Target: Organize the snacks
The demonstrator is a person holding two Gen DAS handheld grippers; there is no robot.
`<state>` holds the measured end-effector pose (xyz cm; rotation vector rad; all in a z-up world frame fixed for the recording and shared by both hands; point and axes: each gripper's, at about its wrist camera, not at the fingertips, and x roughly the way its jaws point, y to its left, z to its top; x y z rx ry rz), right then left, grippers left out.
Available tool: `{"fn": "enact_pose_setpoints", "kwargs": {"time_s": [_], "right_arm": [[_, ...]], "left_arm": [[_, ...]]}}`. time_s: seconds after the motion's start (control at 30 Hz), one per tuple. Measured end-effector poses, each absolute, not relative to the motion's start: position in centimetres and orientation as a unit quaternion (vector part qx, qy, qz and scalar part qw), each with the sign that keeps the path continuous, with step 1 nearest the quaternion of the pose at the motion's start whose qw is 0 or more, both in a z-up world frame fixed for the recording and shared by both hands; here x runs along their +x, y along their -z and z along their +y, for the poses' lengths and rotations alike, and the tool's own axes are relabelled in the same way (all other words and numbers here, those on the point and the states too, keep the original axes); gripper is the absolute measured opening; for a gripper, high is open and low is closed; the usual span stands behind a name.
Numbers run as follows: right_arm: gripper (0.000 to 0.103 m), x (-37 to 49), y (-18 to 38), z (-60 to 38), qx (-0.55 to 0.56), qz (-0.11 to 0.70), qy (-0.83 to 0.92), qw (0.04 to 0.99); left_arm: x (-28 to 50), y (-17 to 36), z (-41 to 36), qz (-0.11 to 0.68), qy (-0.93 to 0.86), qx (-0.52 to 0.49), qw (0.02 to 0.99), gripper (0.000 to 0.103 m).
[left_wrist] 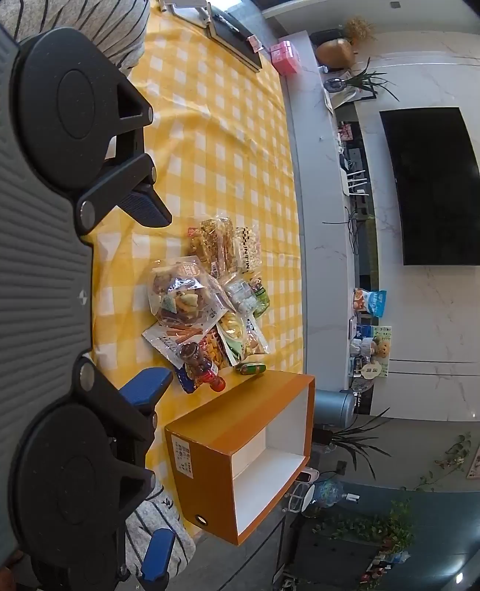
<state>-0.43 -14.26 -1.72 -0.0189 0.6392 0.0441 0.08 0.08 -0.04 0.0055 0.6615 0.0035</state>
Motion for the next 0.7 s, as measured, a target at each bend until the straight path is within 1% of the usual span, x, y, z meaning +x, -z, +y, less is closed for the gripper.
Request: {"fn": "enact_pose_setpoints", "kwargs": {"time_s": [0.07, 0.1, 0.7], "right_arm": [[0.100, -0.38, 1.67, -14.33, -0.005, 0.318, -0.023, 0.948], [0.100, -0.37, 1.63, -14.36, -0.005, 0.317, -0.023, 0.948], [0.100, -0.22, 2.08, -13.90, -0.021, 0.329, -0.025, 0.944]], "left_arm": [[-0.41, -0.05, 0.06, 0.310, -0.001, 0.001, 0.951, 0.100], [-0.11, 0.01, 0.58, 0.320, 0.003, -0.016, 0.947, 0.100], [0.10, 0.90, 0.14, 0.339, -0.006, -0.018, 0.940, 0.100]]}}
